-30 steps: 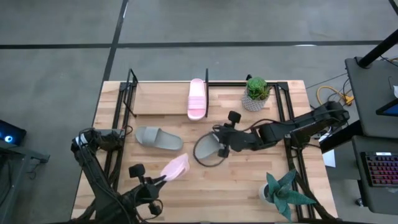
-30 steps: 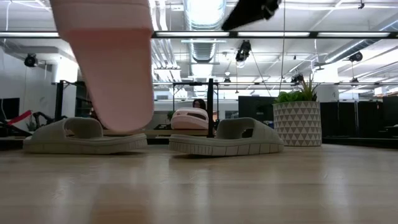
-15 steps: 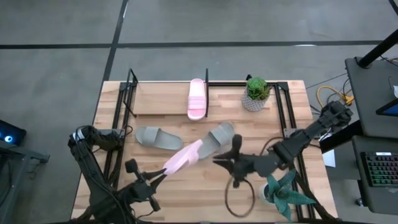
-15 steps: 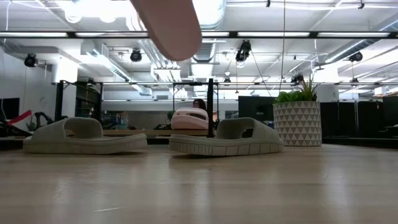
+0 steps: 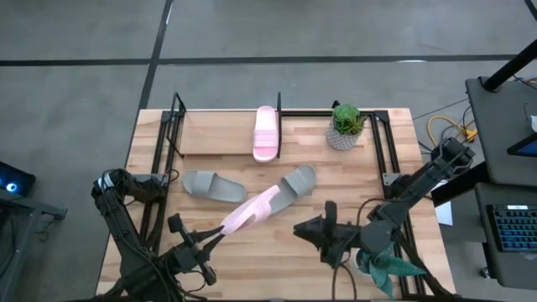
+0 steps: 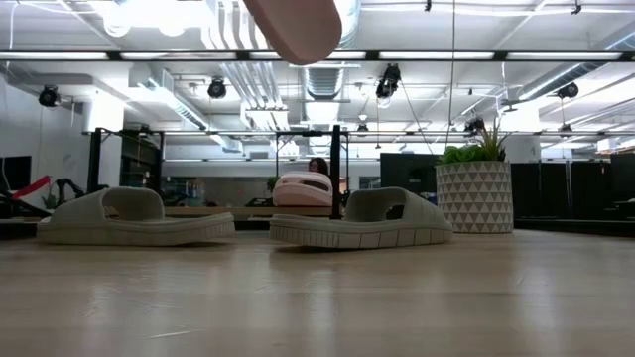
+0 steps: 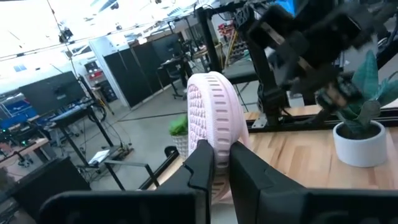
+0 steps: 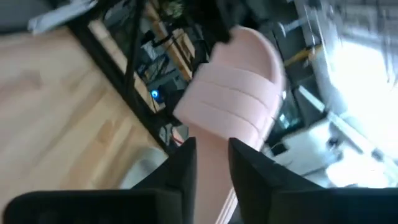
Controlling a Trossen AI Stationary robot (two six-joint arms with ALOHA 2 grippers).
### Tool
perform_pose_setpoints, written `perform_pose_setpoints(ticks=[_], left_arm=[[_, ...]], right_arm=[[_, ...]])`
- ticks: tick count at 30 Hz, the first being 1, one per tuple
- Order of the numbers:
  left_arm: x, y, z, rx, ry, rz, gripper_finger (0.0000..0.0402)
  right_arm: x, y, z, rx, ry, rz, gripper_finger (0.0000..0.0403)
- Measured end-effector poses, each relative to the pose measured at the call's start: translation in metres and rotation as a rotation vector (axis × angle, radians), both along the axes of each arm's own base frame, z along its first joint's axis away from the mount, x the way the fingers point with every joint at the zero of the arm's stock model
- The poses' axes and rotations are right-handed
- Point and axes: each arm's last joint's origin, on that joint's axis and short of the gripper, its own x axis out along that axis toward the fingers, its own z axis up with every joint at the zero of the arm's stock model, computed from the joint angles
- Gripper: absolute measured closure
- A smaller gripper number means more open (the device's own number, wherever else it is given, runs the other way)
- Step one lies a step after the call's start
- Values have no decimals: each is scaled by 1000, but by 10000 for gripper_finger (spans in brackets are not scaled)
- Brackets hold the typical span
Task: Pick and place slides into the shelf
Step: Put the pink slipper on the shelf
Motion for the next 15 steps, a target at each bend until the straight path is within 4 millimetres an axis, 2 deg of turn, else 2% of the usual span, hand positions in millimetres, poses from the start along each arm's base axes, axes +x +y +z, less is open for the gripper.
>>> perform_pose_setpoints(ticks=[5, 8, 15], left_arm=[[-2, 3, 8, -62, -66, 0, 390], [-4, 5, 12, -106, -96, 0, 390], [-5, 7, 20, -184, -145, 1, 391]], right_arm=[[13, 10, -8, -256, 35, 9, 265], [22, 15, -8, -340, 1, -45, 242], [43, 12, -6, -608, -44, -133, 239]])
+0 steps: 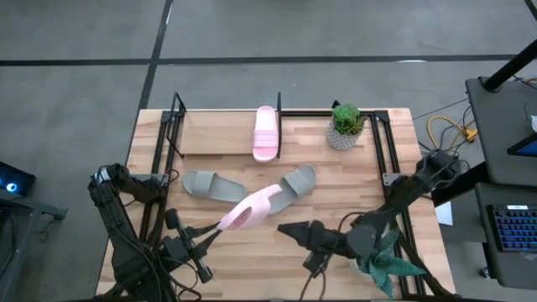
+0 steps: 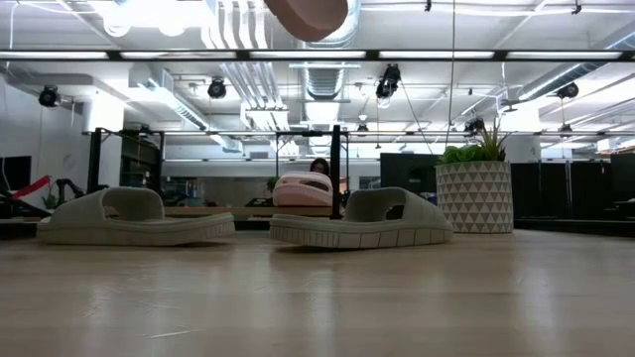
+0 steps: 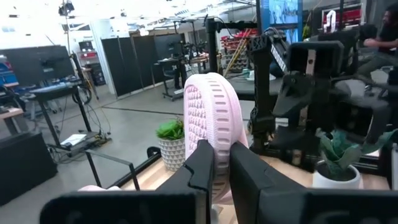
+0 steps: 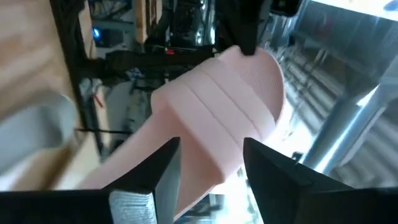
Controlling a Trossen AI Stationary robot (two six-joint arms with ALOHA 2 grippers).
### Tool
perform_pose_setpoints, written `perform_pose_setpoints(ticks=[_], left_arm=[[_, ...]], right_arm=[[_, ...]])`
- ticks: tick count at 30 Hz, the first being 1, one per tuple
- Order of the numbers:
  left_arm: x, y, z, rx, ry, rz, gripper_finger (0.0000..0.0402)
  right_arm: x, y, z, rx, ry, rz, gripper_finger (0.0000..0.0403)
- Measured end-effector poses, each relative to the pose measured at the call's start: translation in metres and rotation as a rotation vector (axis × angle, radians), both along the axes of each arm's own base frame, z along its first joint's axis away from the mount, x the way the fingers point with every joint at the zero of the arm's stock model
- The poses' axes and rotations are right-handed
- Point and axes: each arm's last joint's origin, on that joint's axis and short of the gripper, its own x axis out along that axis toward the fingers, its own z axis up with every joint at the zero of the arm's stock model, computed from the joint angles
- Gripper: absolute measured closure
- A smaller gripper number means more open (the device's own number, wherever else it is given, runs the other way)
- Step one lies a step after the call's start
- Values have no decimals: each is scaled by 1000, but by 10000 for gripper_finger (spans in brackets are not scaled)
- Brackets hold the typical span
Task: Pick and place slides into the shelf
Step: Put the pink slipper on the shelf
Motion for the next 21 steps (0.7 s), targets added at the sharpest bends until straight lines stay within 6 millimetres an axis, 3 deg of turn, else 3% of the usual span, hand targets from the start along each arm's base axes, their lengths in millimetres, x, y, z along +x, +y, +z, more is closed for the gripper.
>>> perform_pose_setpoints(ticks=[8, 21], left_arm=[[1, -1, 2, -39, -19, -1, 392], [4, -7, 5, -107, -37, -8, 392]], right_arm=[[15, -15, 2, -118, -32, -5, 254], [20, -22, 4, -158, -28, -17, 257]])
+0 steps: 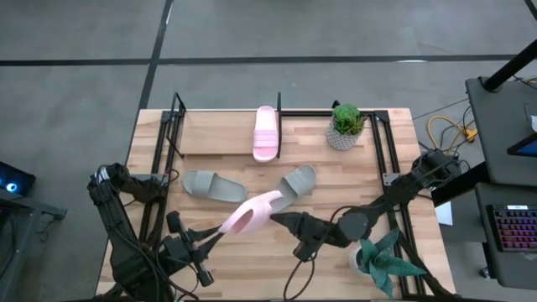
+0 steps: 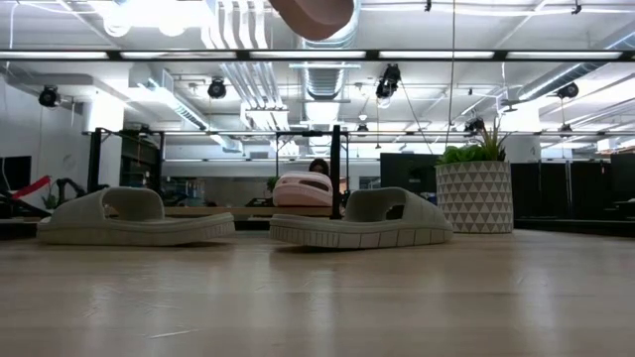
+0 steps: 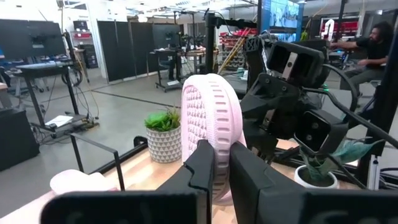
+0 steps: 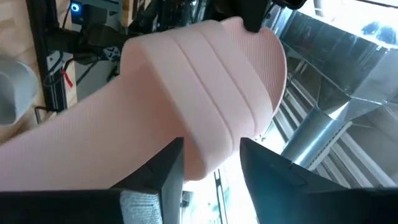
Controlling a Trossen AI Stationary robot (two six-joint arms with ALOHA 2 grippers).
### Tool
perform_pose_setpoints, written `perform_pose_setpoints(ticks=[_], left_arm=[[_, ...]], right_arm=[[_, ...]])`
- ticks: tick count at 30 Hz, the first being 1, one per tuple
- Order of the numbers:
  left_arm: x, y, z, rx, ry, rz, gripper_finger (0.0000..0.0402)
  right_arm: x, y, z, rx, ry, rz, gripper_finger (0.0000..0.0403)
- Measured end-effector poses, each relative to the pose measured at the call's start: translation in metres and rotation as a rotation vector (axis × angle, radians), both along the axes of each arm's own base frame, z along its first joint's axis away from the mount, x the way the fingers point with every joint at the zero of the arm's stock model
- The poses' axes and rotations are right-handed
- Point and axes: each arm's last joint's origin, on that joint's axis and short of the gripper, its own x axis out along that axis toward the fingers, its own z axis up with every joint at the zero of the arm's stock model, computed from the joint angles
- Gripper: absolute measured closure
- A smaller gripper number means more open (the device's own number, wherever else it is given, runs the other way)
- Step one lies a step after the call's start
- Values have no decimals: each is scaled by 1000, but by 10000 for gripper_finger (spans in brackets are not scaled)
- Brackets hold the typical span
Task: Pick and place slides into the shelf
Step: Put the pink slipper on the shelf
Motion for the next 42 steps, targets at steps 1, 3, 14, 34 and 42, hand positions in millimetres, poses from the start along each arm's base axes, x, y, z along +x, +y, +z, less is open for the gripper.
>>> perform_pose_setpoints(ticks=[1, 3, 14, 34, 42], left_arm=[[0, 0, 0, -1, -1, 0, 392], [0, 0, 1, -7, 0, -1, 392], [3, -5, 10, -34, 12, -17, 393], [10, -13, 26, 0, 72, -67, 395], [13, -11, 23, 9, 78, -57, 395]], right_arm=[[0, 0, 0, -3, 0, 9, 257], [0, 1, 0, -8, -2, 25, 259], [2, -2, 0, -49, 2, 54, 261], [4, -1, 6, -36, -20, 79, 261], [5, 2, 15, 39, -59, 120, 262]])
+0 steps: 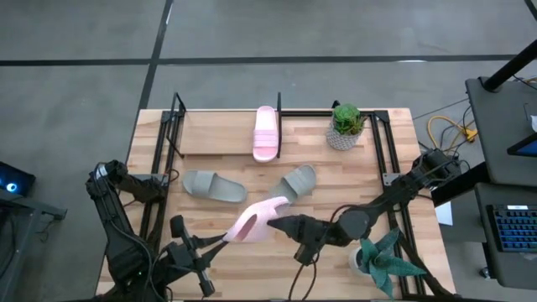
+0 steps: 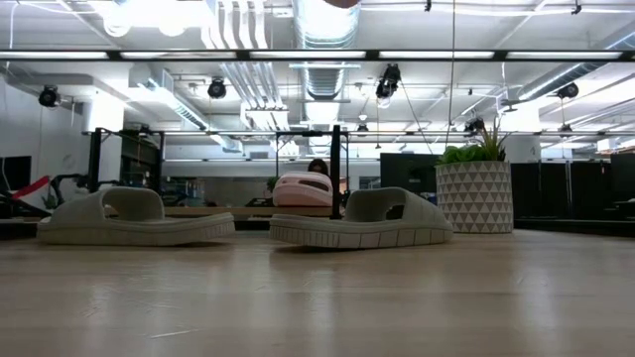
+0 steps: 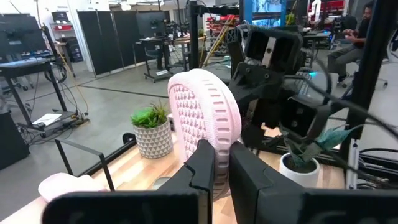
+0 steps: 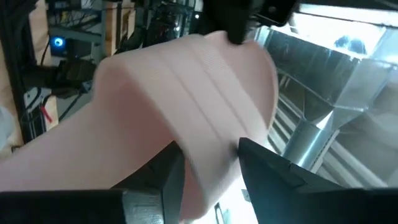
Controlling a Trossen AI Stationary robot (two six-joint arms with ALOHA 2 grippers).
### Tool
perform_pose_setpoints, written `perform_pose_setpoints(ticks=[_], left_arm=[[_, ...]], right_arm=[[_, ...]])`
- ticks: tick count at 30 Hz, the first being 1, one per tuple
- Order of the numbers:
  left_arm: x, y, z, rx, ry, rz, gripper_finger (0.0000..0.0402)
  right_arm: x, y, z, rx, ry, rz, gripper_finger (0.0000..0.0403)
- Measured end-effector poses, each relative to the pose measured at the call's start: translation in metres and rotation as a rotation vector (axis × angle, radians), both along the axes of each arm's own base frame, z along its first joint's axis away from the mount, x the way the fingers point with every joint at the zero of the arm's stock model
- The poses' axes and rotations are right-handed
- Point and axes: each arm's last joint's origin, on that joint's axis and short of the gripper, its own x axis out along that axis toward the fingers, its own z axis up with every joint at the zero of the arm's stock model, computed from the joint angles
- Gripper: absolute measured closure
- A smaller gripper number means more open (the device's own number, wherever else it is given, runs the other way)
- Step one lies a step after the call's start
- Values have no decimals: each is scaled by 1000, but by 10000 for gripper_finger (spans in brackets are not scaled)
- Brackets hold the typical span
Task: Pick and place slides into the shelf
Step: Put the pink slipper on the shelf
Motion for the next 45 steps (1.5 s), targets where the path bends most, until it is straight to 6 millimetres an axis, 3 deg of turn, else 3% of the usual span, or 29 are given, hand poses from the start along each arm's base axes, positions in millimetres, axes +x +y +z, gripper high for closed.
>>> perform_pose_setpoints(ticks=[4, 9, 12, 25, 30, 36, 40, 45], left_arm=[[3, 2, -3, 23, 15, 8, 395], [4, 2, -4, 36, 28, 6, 378], [4, 2, -4, 94, 68, -5, 349], [4, 1, -11, 510, 342, -97, 226], [5, 0, -21, 706, 454, -118, 218], [8, 2, -47, 951, 652, -226, 217], [18, 11, -58, 982, 706, -202, 217], [25, 16, -56, 967, 712, -178, 217]], right_arm=[[1, 1, 7, 101, -28, 12, 276], [1, 1, 9, 139, -36, -2, 368], [1, 0, 9, 171, -40, -1, 388], [-15, -13, 18, 493, 53, -64, 393], [-30, -26, 25, 710, 118, -47, 394], [-46, -48, 38, 1074, 293, 159, 394], [-49, -61, 44, 1249, 375, 264, 394], [-48, -63, 35, 1284, 453, 215, 394]])
